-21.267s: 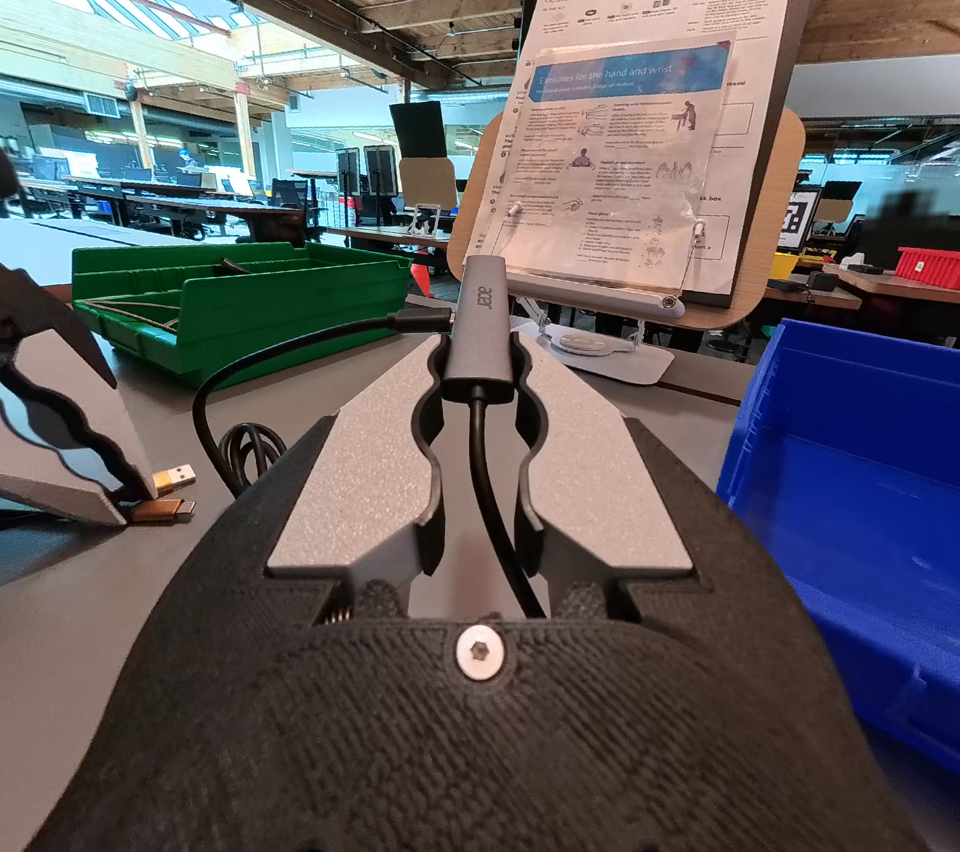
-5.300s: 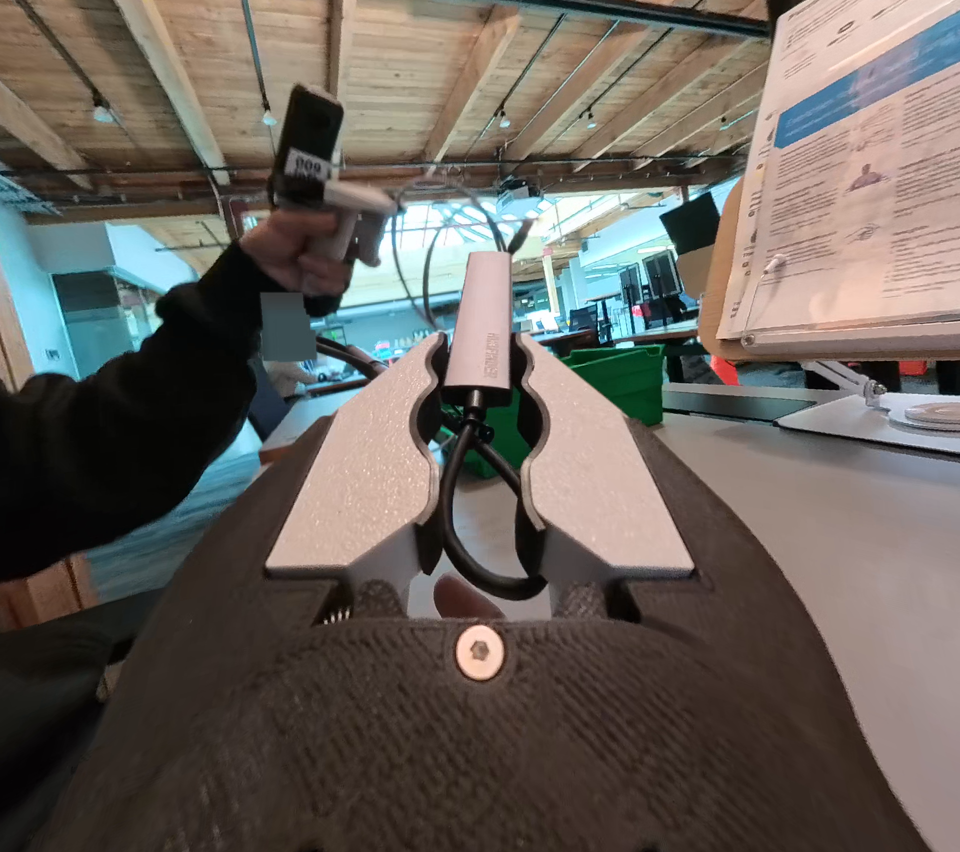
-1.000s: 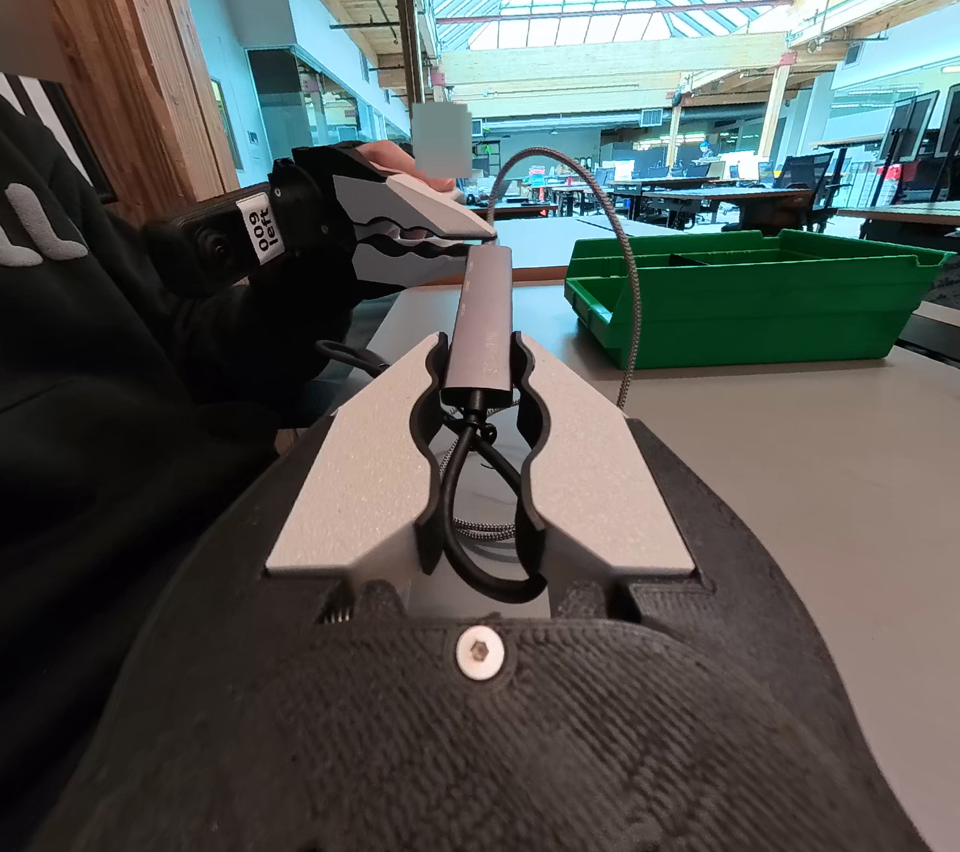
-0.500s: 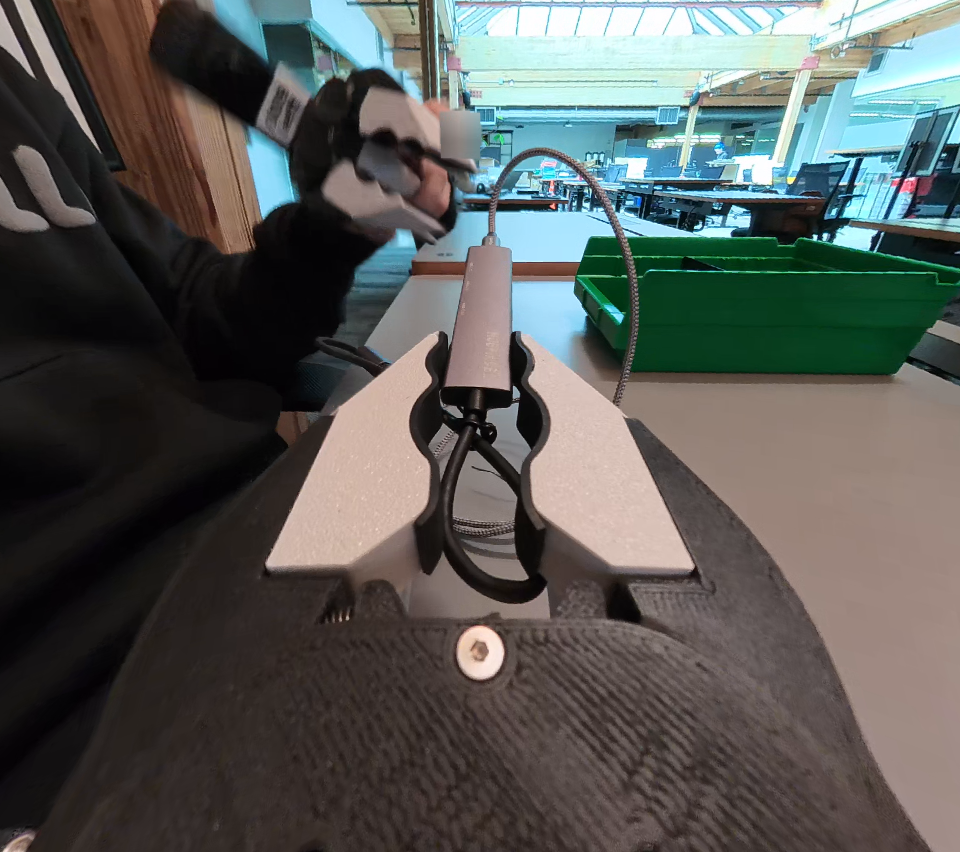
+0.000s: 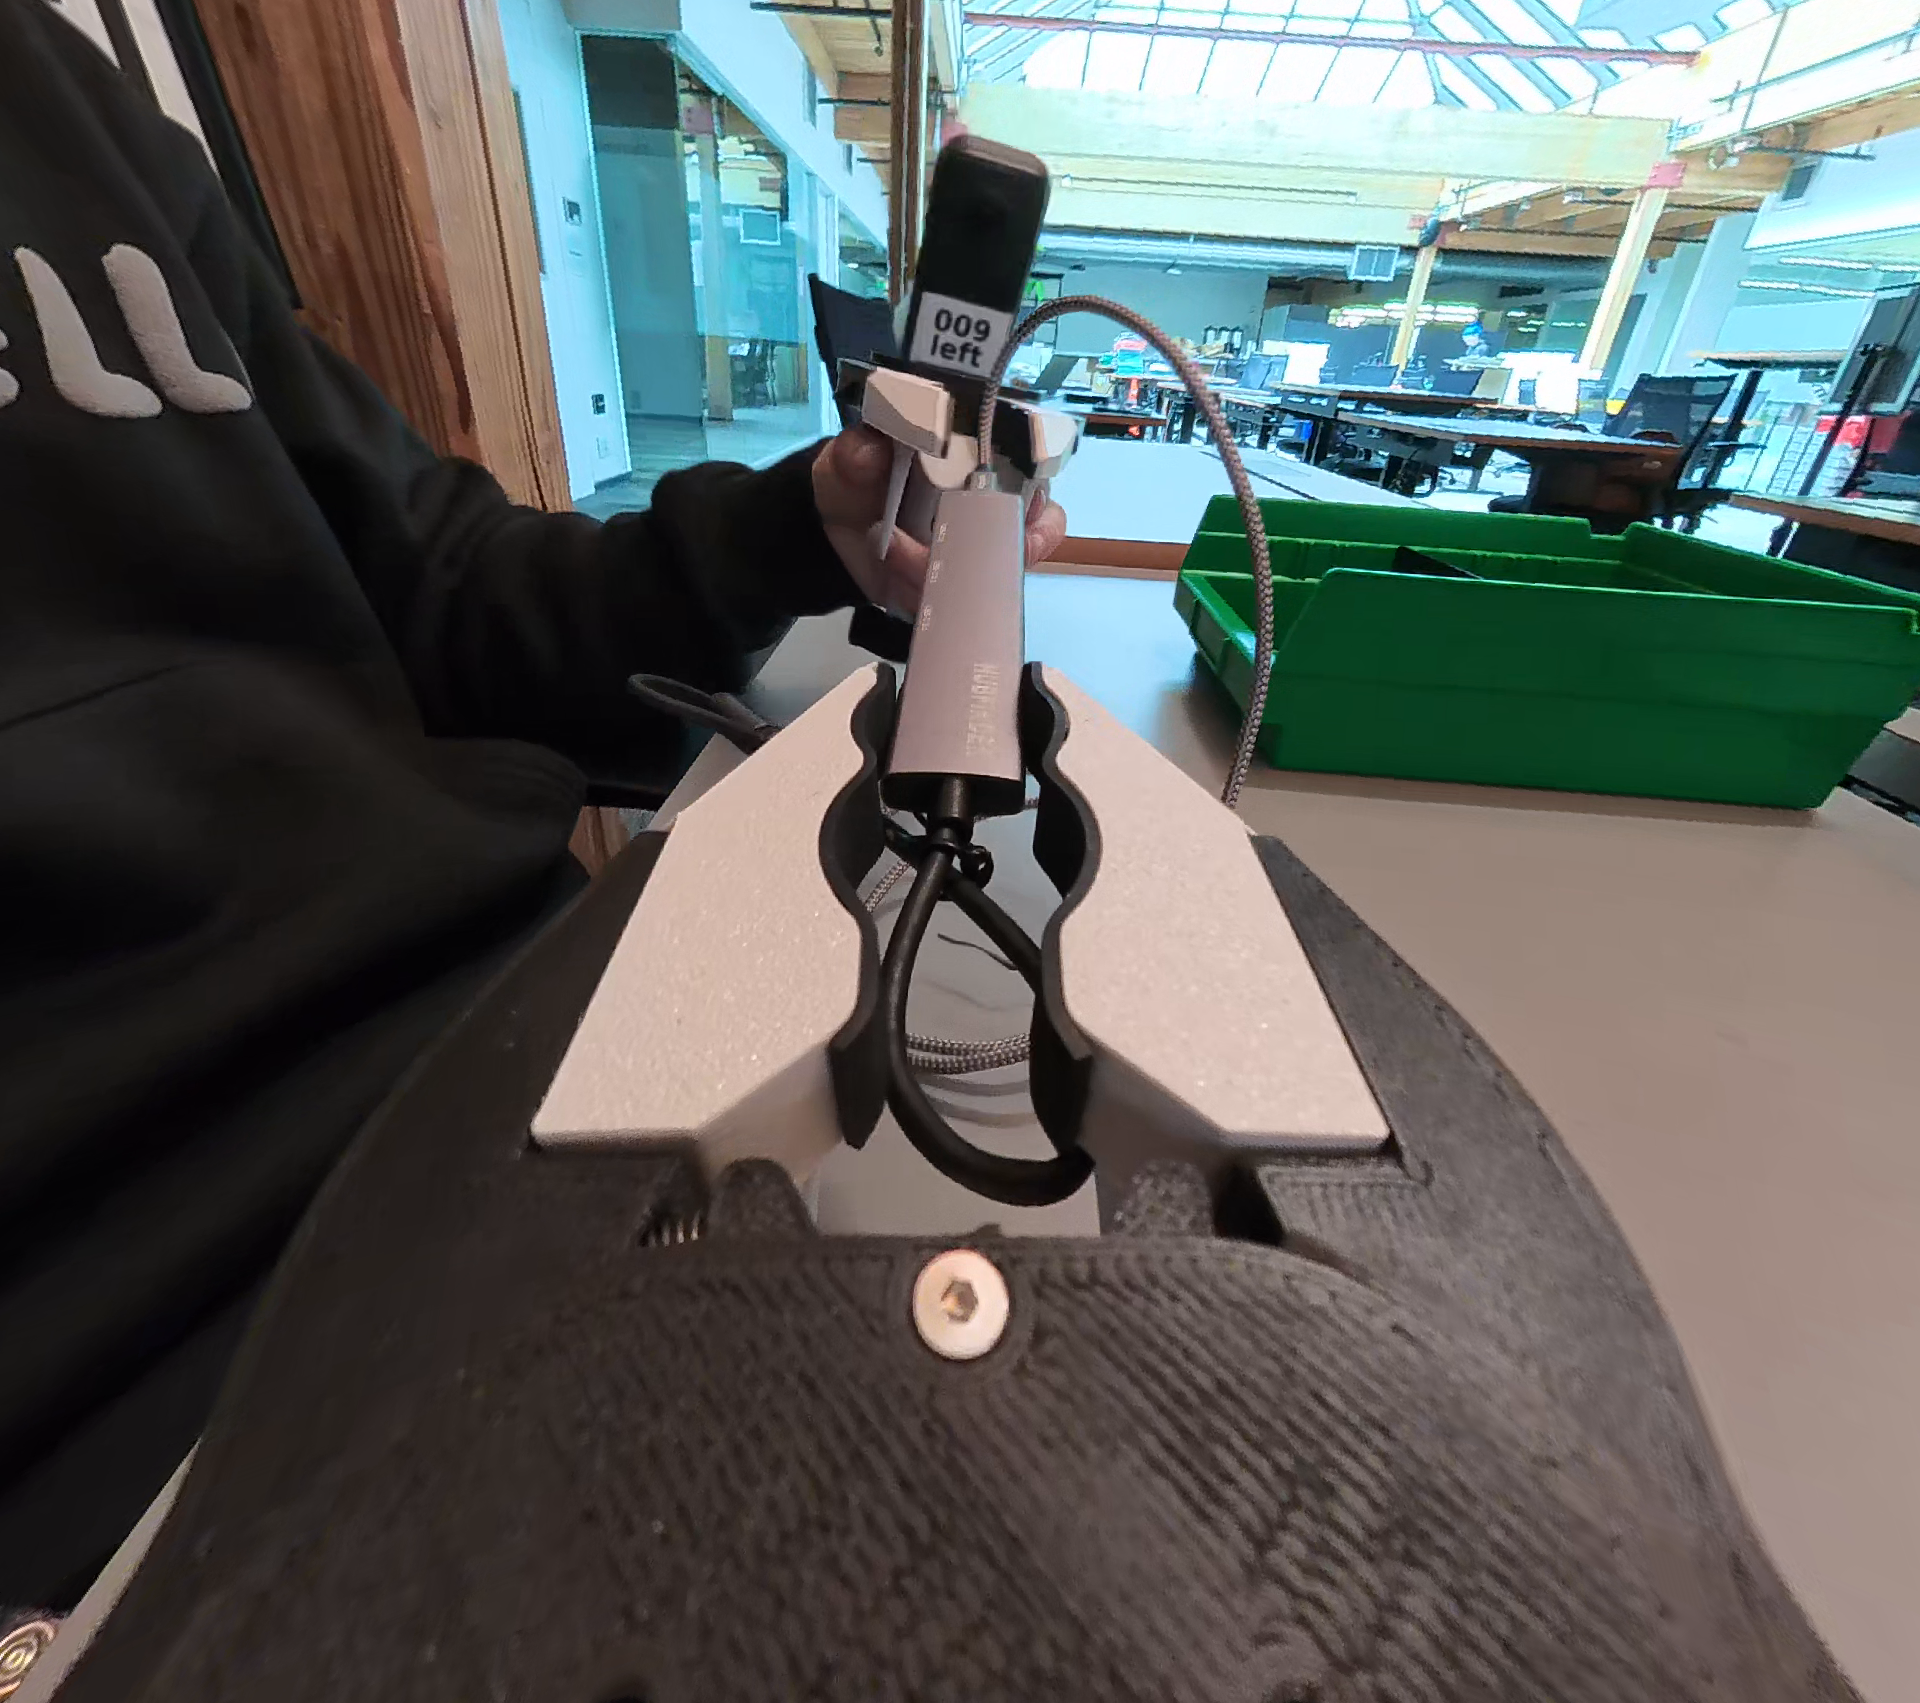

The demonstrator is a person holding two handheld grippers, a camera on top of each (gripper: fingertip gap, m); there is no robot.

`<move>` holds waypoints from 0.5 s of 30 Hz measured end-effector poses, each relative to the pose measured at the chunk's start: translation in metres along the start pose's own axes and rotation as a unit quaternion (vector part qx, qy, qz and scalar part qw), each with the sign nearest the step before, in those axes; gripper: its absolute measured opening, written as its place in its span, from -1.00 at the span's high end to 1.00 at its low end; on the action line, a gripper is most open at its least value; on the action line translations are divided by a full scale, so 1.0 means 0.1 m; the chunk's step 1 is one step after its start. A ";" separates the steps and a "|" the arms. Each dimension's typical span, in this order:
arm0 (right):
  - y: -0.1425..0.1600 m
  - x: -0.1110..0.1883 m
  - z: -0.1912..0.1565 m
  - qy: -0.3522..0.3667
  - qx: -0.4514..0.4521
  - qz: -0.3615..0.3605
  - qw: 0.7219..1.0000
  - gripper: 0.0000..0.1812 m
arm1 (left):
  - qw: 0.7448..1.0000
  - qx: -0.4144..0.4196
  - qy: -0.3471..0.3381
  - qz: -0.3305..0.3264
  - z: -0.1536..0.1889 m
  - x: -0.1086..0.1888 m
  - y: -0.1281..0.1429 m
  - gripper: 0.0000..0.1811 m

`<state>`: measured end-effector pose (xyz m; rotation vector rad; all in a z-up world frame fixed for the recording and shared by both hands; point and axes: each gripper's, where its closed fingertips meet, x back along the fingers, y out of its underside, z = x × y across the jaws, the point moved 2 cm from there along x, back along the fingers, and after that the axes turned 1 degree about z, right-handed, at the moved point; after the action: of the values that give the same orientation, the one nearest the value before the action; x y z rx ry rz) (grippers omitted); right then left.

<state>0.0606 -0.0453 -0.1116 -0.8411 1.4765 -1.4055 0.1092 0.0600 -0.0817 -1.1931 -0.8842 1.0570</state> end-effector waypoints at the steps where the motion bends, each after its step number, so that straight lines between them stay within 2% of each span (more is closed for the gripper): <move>1: 0.01 0.00 0.00 -0.001 0.001 -0.002 1.000 0.74 | 1.000 -0.005 0.006 -0.002 0.02 -0.01 0.01 0.77; 6: 0.02 -0.02 -0.02 -0.005 0.001 -0.008 1.000 0.74 | 0.998 -0.054 -0.004 -0.038 0.07 -0.05 0.07 0.82; 12: 0.05 -0.04 -0.04 -0.011 0.006 -0.021 1.000 0.75 | 0.997 -0.058 0.001 -0.043 0.09 -0.09 0.10 0.94; 15: 0.05 -0.04 -0.04 -0.012 0.005 -0.021 1.000 0.75 | 0.997 -0.064 0.005 -0.044 0.10 -0.09 0.11 0.93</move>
<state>0.0592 -0.0393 -0.1160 -0.8837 1.4399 -1.4281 0.0954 0.0551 -0.0907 -1.2522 -1.0008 0.9339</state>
